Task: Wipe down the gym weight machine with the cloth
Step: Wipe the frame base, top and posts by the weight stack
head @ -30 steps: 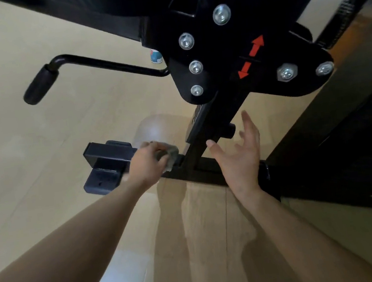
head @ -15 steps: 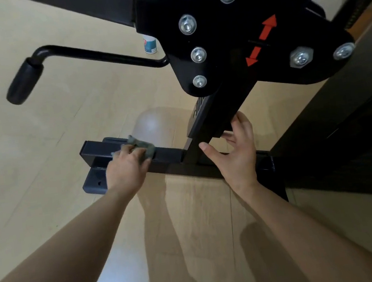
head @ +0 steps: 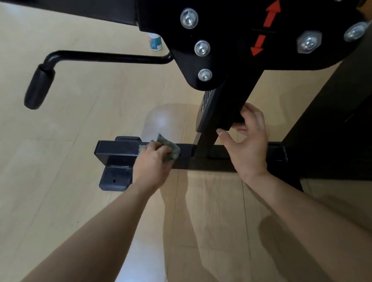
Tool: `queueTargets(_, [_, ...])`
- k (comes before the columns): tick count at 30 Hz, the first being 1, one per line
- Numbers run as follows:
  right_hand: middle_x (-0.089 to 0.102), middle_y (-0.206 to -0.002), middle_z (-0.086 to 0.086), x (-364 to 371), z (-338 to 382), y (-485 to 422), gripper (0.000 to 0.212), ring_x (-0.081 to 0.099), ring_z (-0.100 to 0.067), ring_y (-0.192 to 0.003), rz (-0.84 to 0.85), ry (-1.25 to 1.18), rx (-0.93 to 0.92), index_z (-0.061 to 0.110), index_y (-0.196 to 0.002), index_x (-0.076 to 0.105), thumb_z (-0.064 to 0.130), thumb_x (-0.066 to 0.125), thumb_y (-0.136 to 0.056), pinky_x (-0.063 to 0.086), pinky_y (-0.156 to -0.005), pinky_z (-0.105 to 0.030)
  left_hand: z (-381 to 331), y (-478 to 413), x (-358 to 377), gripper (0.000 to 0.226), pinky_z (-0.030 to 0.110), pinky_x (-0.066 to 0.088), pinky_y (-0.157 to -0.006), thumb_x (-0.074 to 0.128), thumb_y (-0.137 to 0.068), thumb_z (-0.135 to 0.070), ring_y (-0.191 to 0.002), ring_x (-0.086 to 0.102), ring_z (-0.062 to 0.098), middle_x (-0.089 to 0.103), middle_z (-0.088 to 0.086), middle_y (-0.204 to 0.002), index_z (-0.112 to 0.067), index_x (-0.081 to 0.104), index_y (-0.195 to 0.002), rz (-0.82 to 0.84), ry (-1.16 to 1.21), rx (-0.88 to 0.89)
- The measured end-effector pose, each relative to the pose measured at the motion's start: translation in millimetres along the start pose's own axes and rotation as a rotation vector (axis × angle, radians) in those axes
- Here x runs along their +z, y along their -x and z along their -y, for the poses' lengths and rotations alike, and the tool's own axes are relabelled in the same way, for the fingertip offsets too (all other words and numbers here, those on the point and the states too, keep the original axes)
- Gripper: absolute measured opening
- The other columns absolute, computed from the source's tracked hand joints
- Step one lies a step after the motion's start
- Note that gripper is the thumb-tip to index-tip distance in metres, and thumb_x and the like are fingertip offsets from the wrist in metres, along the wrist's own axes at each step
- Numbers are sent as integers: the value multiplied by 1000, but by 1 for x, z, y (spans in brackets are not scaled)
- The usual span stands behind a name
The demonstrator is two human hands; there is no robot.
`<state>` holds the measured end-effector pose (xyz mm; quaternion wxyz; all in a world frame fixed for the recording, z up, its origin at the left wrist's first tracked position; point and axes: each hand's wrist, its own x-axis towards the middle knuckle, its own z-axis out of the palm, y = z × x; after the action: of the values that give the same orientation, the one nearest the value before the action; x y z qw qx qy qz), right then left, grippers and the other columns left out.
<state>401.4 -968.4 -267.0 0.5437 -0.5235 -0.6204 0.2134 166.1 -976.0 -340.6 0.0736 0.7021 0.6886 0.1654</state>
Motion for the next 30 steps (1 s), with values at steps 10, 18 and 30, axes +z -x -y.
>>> queueTargets(10, [52,-134,3,-7,-2,-6,56,62,-7,-97,37,19,-15,12,-129,62,17,85,-79,56,-86,-18,58,-1,-15,31,41,47,-95,63,-95,-25,-115,56,36,54,16,-133,-10,67,-122,-184,132,-501])
queueTargets(18, [52,-133,2,-10,-4,-7,56,63,-12,-92,66,34,-24,14,-129,62,17,85,-78,55,-83,-17,58,-7,-19,18,44,58,-91,68,-83,-25,-93,66,29,65,5,-105,-28,62,-100,-321,733,-1066])
queueTargets(30, [48,-136,10,-15,-9,-8,60,61,-8,-90,117,29,7,18,-136,58,19,82,-82,46,-79,-4,7,3,-15,28,39,53,-81,53,-103,-34,-103,65,28,70,14,-114,-10,62,-115,246,1563,-1266])
